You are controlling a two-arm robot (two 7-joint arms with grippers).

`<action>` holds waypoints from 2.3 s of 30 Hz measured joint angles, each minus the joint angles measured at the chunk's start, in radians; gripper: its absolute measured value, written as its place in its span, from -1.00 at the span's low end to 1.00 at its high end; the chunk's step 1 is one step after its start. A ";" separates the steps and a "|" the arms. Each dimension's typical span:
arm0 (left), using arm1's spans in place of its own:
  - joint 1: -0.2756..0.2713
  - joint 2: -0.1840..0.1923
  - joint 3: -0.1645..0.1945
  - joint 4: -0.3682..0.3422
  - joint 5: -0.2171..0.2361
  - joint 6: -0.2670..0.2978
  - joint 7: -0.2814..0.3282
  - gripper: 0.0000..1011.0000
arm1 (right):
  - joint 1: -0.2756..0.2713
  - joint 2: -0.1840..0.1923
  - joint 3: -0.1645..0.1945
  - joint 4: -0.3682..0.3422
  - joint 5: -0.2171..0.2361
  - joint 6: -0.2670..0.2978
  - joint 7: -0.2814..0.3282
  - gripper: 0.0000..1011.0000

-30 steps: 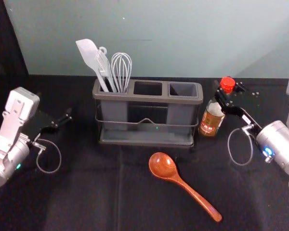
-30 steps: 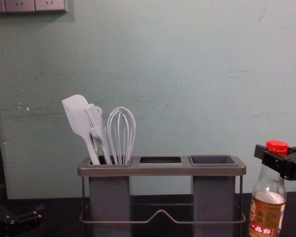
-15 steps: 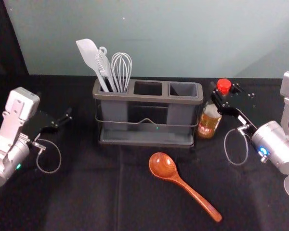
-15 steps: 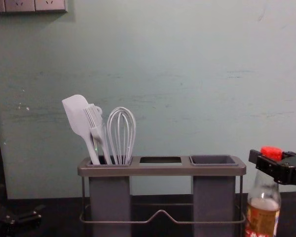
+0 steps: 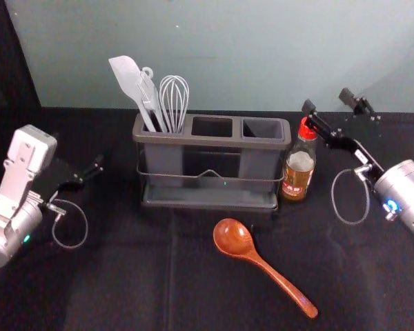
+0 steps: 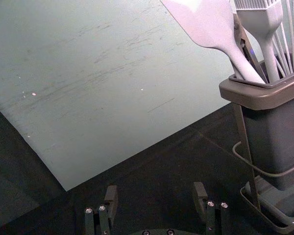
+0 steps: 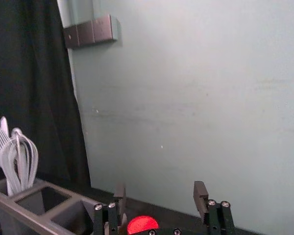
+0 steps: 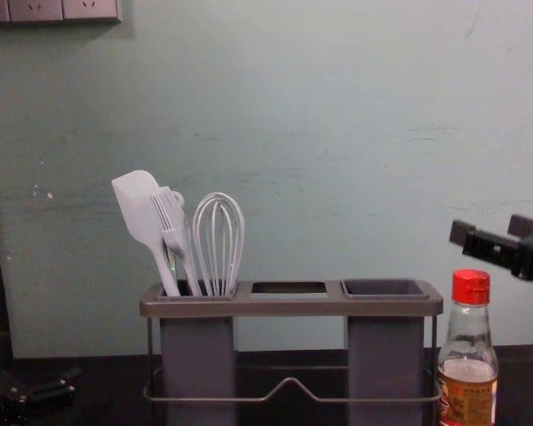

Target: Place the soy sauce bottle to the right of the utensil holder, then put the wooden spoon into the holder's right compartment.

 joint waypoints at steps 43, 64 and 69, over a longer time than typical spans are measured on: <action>0.000 0.000 0.000 0.000 0.000 0.000 0.000 0.99 | -0.167 0.163 -0.199 -0.216 0.004 0.125 0.120 0.98; 0.000 0.000 0.000 0.000 0.000 0.000 0.000 0.99 | -0.173 0.155 -0.206 -0.204 -0.001 0.101 0.110 0.98; 0.000 0.000 0.000 0.000 0.000 0.000 0.000 0.99 | -0.173 0.155 -0.205 -0.205 -0.001 0.103 0.110 0.98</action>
